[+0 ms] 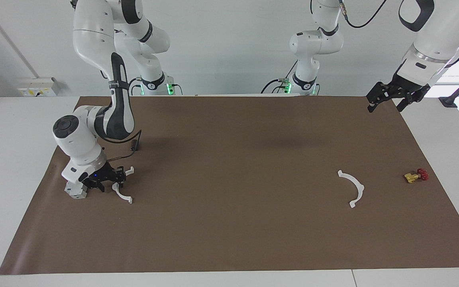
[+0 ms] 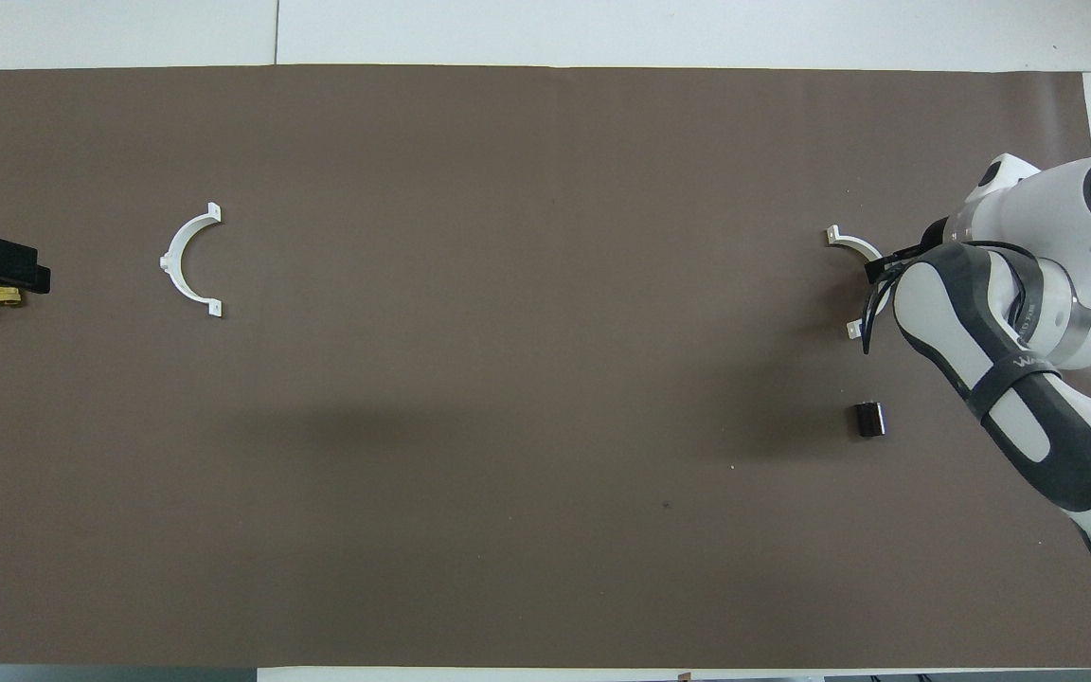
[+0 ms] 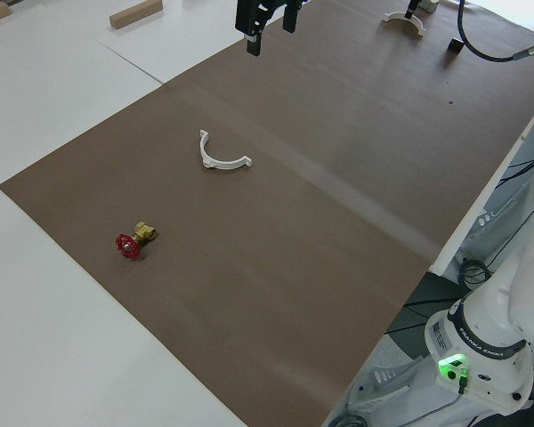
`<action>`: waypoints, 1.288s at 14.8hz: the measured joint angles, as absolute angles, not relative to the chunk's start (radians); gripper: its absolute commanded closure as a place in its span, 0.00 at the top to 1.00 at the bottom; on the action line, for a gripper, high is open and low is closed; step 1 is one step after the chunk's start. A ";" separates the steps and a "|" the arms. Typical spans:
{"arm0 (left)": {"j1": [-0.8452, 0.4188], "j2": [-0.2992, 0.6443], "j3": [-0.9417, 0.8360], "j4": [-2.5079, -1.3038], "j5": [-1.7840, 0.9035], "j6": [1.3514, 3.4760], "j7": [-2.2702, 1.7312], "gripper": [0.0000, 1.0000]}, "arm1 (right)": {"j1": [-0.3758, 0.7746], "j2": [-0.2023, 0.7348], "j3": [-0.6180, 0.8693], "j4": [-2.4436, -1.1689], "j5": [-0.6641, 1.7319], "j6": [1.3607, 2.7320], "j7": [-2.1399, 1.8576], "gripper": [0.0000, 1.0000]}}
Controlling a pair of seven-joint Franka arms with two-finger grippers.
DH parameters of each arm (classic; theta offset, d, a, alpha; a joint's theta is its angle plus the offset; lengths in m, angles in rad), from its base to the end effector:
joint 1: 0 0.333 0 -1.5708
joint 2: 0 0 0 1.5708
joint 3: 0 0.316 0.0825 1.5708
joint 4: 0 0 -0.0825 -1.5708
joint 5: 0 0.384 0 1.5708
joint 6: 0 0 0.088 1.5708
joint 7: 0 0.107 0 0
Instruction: Assemble drain pipe with both arms
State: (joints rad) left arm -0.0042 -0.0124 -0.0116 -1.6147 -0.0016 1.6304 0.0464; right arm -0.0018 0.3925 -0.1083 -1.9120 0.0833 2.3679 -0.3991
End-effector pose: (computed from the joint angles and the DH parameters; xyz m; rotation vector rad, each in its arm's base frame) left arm 0.5559 -0.0090 0.6159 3.1388 -0.0975 0.0442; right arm 0.6289 -0.0648 0.2977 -3.1153 -0.3770 -0.1086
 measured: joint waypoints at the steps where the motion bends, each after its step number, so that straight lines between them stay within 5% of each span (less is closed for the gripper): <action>1: -0.004 -0.016 -0.011 -1.651 -0.001 1.681 0.047 1.00 | -0.002 0.393 -0.108 -1.914 0.083 2.369 -0.399 0.52; 5: 0.018 -0.011 -0.010 -1.819 0.000 1.911 0.081 1.00 | -0.002 0.394 -0.108 -1.934 0.084 2.381 -0.400 0.35; 9: 0.035 0.070 -0.009 -1.933 0.000 2.116 0.109 1.00 | -0.002 0.392 -0.108 -1.937 0.094 2.385 -0.400 0.07; 15: 0.035 0.240 -0.010 -1.990 0.000 2.391 0.114 1.00 | 0.023 0.393 -0.021 -1.811 0.107 2.255 -0.263 0.08; 19: 0.035 0.333 -0.010 -1.992 0.000 2.494 0.116 1.00 | 0.204 0.400 -0.005 -1.680 0.106 2.132 0.081 0.08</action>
State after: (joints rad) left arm 0.0349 0.3333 -0.0098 -1.9915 0.0004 2.4941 0.1156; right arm 0.2038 0.4003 -0.0051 -1.6797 0.1061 2.1322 0.0810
